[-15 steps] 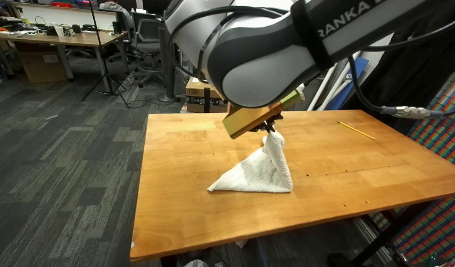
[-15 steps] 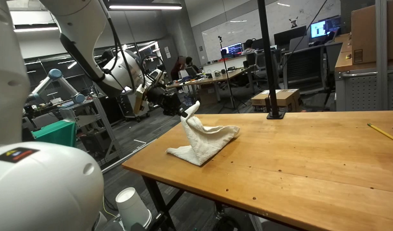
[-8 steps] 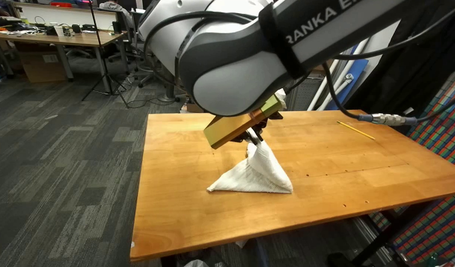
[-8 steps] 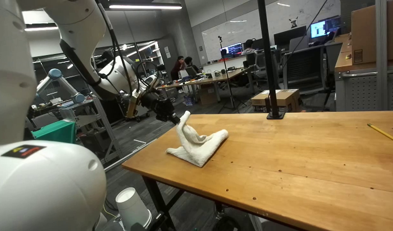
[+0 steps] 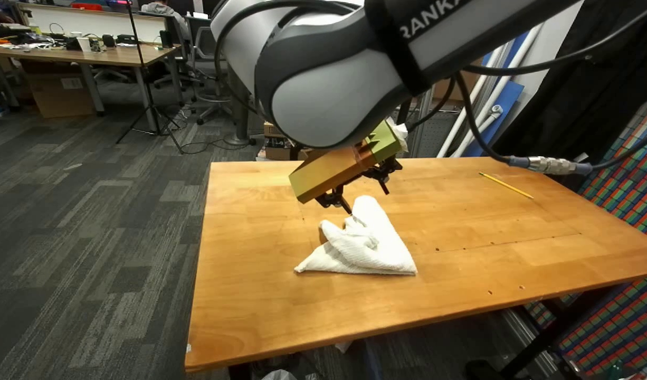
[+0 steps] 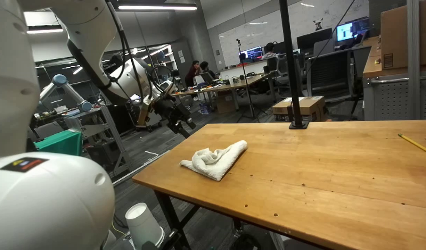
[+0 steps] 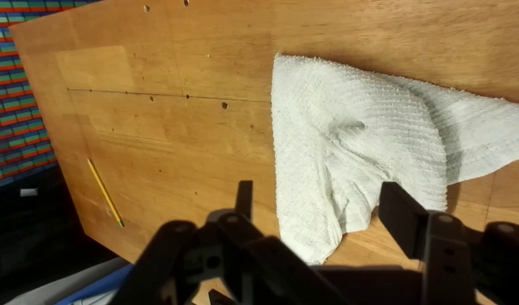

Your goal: Fold the towel thrice

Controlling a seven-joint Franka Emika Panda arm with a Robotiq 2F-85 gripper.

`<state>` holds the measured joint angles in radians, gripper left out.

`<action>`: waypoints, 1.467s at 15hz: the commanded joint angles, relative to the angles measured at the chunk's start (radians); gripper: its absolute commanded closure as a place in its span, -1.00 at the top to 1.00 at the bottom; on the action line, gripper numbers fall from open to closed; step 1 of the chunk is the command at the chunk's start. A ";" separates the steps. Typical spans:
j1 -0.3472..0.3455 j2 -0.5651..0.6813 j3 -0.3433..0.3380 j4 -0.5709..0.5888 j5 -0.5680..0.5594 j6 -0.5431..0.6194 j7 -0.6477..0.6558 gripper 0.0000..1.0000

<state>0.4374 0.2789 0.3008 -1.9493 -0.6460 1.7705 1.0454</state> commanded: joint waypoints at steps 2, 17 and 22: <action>-0.029 -0.055 -0.018 -0.018 0.058 0.028 -0.029 1.00; -0.322 -0.342 -0.206 -0.263 0.377 0.640 -0.538 1.00; -0.349 -0.287 -0.222 -0.212 0.589 0.650 -0.723 1.00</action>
<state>0.0942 -0.0324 0.0798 -2.1888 -0.1537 2.4034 0.4077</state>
